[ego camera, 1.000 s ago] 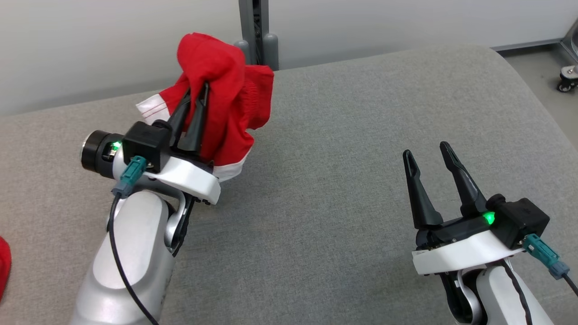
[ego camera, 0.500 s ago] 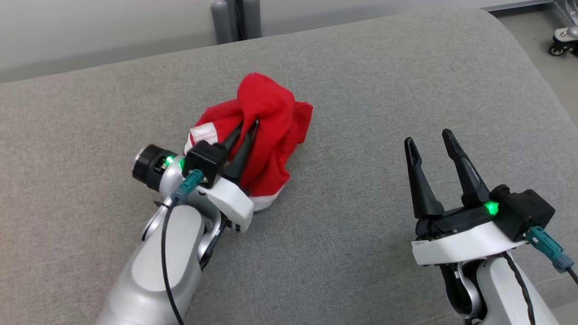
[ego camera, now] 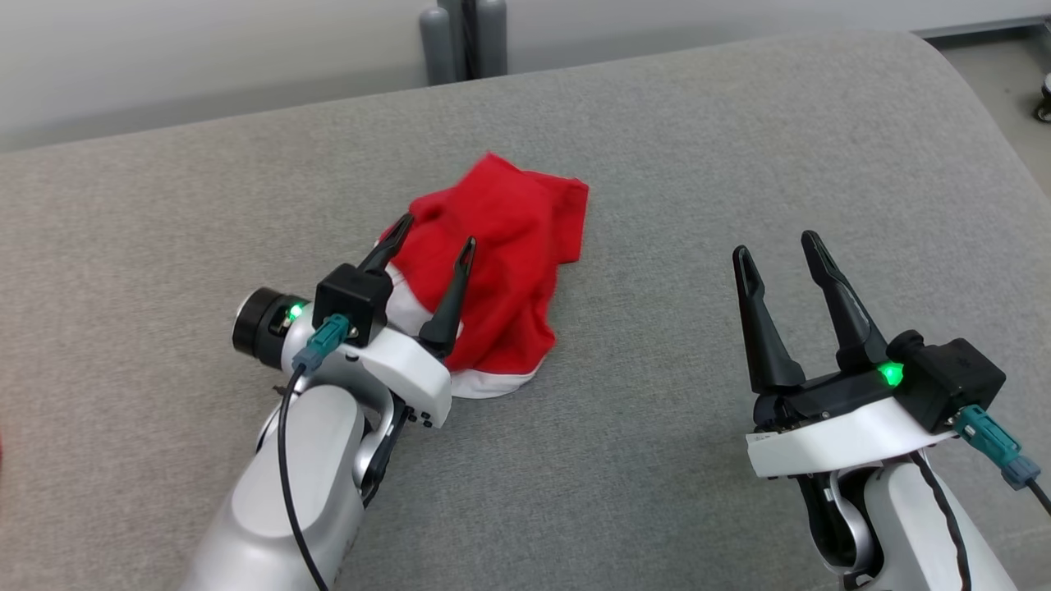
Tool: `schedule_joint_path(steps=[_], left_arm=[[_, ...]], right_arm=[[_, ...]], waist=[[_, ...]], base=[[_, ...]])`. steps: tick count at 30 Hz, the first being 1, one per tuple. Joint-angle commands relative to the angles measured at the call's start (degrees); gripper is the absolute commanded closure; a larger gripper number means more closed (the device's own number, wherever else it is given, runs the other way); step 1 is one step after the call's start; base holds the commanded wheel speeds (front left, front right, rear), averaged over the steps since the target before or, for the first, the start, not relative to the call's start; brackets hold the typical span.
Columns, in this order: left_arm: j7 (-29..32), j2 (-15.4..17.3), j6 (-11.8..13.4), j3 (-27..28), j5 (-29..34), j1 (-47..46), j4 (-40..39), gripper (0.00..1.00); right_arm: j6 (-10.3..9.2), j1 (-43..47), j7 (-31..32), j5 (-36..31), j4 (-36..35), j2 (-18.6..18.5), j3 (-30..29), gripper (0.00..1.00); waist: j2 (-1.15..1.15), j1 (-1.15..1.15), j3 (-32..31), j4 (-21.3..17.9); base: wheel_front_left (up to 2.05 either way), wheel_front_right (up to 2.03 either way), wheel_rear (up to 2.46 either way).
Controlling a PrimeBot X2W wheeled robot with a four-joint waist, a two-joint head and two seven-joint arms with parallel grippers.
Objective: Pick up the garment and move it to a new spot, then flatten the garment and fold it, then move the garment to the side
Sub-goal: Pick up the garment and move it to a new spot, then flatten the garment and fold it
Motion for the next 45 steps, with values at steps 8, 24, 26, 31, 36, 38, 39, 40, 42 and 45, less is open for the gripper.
schedule_joint_path(steps=[8,24,26,31,36,38,39,40,42,45], left_arm=[[-0.20,0.22,2.30,4.35,-0.86,6.61,-7.77,0.00],[-0.12,0.20,3.22,12.32,-2.36,24.01,-24.12,0.00],[-0.12,0.18,3.27,12.75,-2.60,25.50,-24.06,0.00],[-0.12,0.21,3.31,13.82,-3.03,28.11,-23.32,0.00],[-0.12,0.19,3.52,14.06,-3.25,29.68,-22.87,0.00],[-0.12,0.19,3.63,13.80,-3.27,29.98,-22.68,0.00],[-0.12,0.18,3.69,13.59,-3.42,30.12,-22.43,0.00],[-0.12,0.19,3.75,13.49,-3.35,30.14,-22.23,0.00],[-0.12,0.20,3.81,13.26,-3.45,30.01,-21.98,0.00],[-0.12,0.19,3.76,12.85,-3.73,29.85,-21.74,0.00]], right_arm=[[0.09,2.14,-0.35,-0.22,0.13,-0.96,0.19,0.00],[0.09,6.56,-0.35,0.38,2.56,-1.66,-1.53,0.00],[0.09,7.25,-0.35,0.57,3.59,-1.63,-1.64,0.00],[0.09,8.66,-0.35,0.98,4.59,-1.65,-1.78,0.00],[0.09,9.72,-0.35,1.18,5.54,-2.08,-1.88,0.00],[0.09,9.92,-0.35,1.27,5.84,-2.24,-1.72,0.00],[0.09,9.92,-0.35,1.29,5.92,-2.32,-1.68,0.00],[0.09,9.86,-0.35,1.37,5.99,-2.40,-1.67,0.00],[0.09,9.79,-0.35,1.52,6.10,-2.47,-1.61,0.00],[0.09,9.92,-0.35,1.66,6.20,-2.39,-1.27,0.00]], waist=[[0.00,0.00,-2.90,4.03],[0.00,0.00,-7.78,9.33],[0.00,0.00,-8.33,9.61],[0.00,0.00,-9.77,9.92],[0.00,0.00,-10.87,10.27],[0.00,0.00,-11.11,10.36],[0.00,0.00,-11.19,10.39],[0.00,0.00,-11.27,10.42],[0.00,0.00,-11.37,10.47],[0.00,0.00,-11.42,10.48]], base=[[0.00,0.00,0.00],[0.00,0.00,0.00],[0.00,0.00,0.00],[0.00,0.00,0.00],[0.00,0.00,0.00],[0.00,0.00,0.00],[0.00,0.00,0.00],[0.00,0.00,0.00],[0.00,0.00,0.00],[0.00,0.00,0.00]])
